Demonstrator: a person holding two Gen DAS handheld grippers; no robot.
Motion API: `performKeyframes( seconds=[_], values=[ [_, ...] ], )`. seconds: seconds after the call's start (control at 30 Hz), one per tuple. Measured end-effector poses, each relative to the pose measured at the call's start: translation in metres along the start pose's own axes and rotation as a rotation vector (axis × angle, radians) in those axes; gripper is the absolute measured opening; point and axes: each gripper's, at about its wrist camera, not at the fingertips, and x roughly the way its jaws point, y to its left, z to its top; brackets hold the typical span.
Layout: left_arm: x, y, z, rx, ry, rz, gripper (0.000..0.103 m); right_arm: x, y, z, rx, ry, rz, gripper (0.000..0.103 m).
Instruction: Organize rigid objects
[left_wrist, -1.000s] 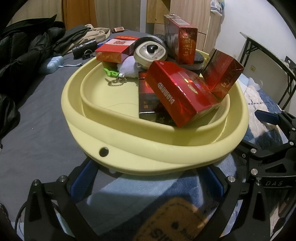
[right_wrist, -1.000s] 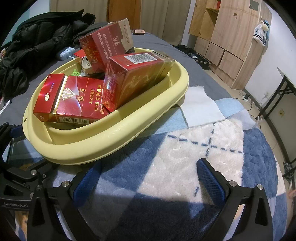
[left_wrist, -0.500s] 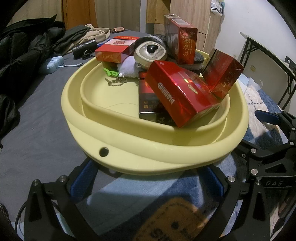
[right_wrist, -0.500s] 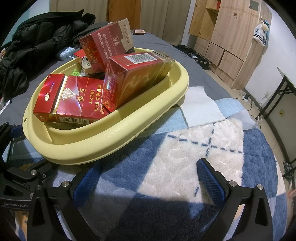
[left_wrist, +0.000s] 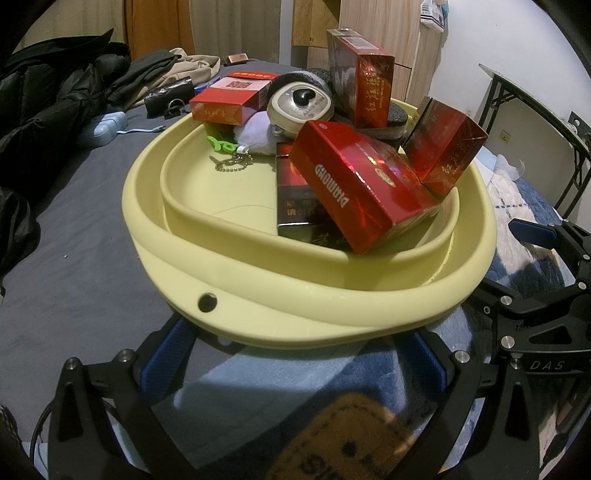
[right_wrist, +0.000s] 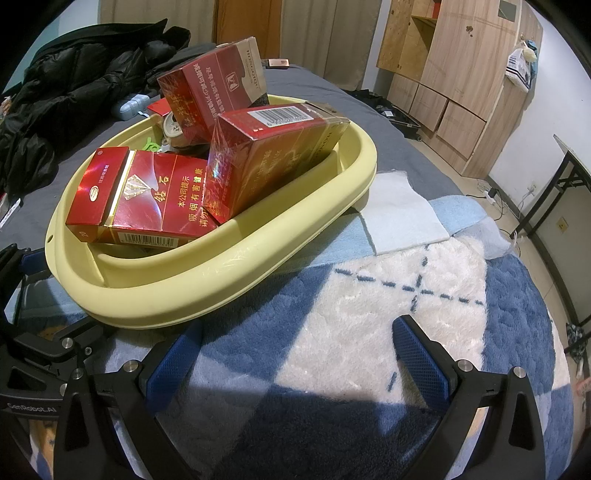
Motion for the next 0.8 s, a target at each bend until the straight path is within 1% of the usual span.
performKeyframes(
  seconds=[0.8],
  values=[
    [0.0003, -0.0001, 0.0002, 0.000, 0.000, 0.000, 0.103, 0.0001, 0.0002, 0.0001, 0.000, 0.000, 0.000, 0.103]
  ],
)
